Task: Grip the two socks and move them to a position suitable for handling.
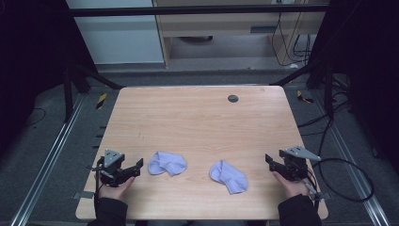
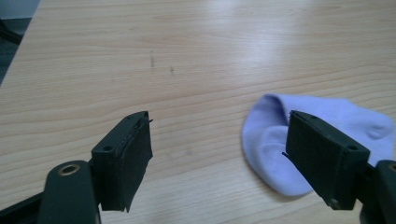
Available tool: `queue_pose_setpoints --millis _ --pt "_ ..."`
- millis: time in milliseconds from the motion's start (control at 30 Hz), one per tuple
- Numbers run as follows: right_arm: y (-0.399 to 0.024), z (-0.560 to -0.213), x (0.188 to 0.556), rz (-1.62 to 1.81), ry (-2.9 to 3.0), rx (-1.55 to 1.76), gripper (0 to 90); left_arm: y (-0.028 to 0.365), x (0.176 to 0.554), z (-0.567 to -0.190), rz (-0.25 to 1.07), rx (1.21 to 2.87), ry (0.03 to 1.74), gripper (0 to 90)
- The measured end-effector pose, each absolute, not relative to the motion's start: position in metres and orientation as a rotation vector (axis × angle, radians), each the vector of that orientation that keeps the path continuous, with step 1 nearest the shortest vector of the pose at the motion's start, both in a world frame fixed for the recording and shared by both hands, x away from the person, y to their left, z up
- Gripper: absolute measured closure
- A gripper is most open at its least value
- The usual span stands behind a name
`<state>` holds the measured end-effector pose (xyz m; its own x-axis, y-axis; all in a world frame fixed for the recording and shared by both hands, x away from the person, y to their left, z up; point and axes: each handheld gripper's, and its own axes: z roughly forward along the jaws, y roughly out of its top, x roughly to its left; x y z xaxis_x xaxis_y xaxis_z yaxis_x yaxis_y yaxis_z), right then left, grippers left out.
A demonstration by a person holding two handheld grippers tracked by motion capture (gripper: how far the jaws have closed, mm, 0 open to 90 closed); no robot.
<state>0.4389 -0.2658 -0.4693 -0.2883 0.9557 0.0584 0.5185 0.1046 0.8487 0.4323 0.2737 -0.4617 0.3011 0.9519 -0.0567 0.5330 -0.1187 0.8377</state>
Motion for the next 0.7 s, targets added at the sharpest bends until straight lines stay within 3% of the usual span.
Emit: queue_pose_setpoints --millis 700 --pt "-0.221 -0.457 0.423 1.116 2.036 1.279 39.7 0.211 0.421 -0.454 0.572 1.823 1.195 30.1"
